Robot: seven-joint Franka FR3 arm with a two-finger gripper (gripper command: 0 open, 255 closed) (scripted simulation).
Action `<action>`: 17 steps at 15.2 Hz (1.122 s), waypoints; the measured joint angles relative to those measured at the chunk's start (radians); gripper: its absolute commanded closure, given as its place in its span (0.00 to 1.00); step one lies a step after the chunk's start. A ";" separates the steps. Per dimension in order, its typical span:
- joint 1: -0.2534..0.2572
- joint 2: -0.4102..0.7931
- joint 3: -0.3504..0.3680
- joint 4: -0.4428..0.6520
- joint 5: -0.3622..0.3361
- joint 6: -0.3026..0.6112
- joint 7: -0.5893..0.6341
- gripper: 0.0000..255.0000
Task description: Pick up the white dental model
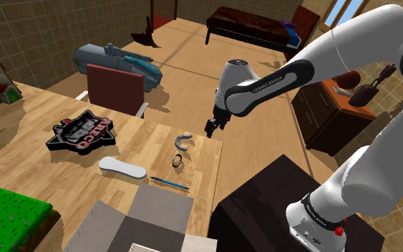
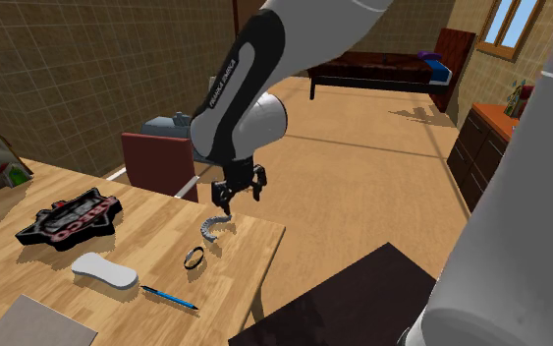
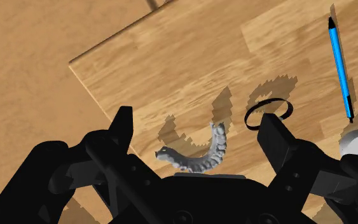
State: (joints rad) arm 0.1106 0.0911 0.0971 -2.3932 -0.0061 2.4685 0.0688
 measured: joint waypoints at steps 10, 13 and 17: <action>0.048 0.388 0.003 0.280 -0.029 0.151 0.060 0.00; 0.068 0.507 0.001 0.391 -0.035 0.172 0.076 0.00; 0.084 0.623 -0.001 0.505 -0.038 0.186 0.085 0.00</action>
State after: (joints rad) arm 0.1950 0.7139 0.0958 -1.8878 -0.0441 2.6548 0.1537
